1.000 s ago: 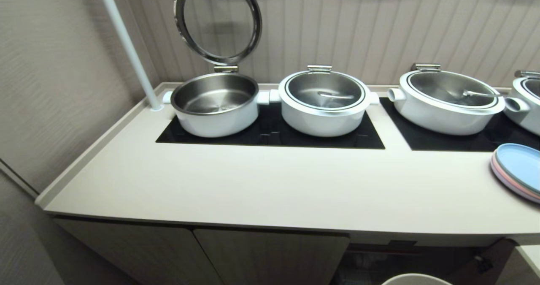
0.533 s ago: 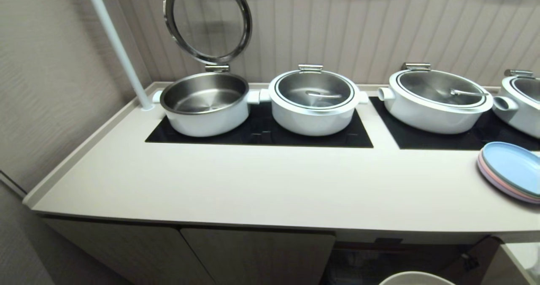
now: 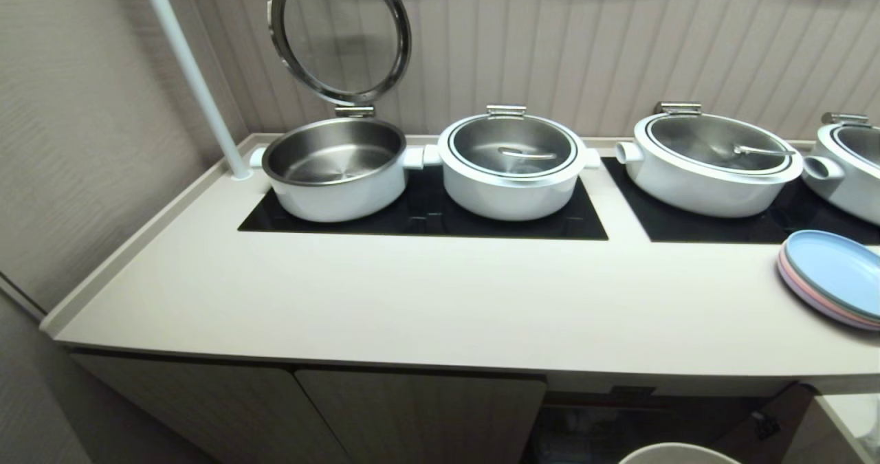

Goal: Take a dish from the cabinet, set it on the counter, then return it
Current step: Put it back into the cabinet

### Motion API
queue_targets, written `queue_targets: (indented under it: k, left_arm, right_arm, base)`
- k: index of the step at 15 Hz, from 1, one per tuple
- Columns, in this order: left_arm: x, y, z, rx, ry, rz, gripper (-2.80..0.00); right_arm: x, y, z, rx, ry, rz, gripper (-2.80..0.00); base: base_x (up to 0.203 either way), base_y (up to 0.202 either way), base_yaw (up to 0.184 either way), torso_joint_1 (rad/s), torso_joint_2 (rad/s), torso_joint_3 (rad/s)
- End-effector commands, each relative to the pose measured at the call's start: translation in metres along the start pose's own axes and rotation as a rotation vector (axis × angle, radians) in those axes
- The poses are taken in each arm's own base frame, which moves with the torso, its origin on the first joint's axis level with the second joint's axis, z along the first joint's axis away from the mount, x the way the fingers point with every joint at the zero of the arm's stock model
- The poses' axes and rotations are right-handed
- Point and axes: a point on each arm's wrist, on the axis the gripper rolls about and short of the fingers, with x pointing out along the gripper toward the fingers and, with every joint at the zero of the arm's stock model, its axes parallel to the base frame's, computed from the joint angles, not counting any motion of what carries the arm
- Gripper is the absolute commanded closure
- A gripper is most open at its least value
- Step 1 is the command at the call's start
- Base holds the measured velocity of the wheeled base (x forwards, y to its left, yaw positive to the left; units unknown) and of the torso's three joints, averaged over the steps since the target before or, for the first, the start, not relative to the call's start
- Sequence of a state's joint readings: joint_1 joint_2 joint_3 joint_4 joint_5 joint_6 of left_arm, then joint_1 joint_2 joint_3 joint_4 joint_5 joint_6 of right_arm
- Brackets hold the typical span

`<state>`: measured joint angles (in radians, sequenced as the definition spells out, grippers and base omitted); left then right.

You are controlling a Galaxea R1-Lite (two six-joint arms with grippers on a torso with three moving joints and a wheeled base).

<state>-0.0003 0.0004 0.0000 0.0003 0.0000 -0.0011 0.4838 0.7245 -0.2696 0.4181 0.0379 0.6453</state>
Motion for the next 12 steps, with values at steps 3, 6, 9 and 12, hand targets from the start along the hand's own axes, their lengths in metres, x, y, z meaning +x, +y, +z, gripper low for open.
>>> queue_targets:
  k: [3, 6, 9, 12]
  left_arm:
    - [0.0, 0.0, 0.0, 0.0, -0.001, 0.0, 0.0]
    - [0.0, 0.0, 0.0, 0.0, -0.001, 0.0, 0.0]
    - [0.0, 0.0, 0.0, 0.0, -0.001, 0.0, 0.0]
    - [0.0, 0.0, 0.0, 0.0, -0.001, 0.0, 0.0]
  right_arm:
    - [-0.0015, 0.0016, 0.0019, 0.001, -0.006, 0.006, 0.0]
    - [-0.0035, 0.0038, 0.0047, 0.001, -0.016, 0.015, 0.0]
    - [-0.0041, 0.0043, 0.0054, 0.0, -0.019, 0.016, 0.0]
    - [-0.0038, 0.0042, 0.0054, 0.001, -0.018, 0.014, 0.0]
  base:
    - [0.0, 0.0, 0.0, 0.0, 0.0, 0.0]
    - [0.0, 0.0, 0.0, 0.0, 0.0, 0.0]
    - [0.0, 0.0, 0.0, 0.0, 0.0, 0.0]
    - [0.0, 0.0, 0.0, 0.0, 0.0, 0.0]
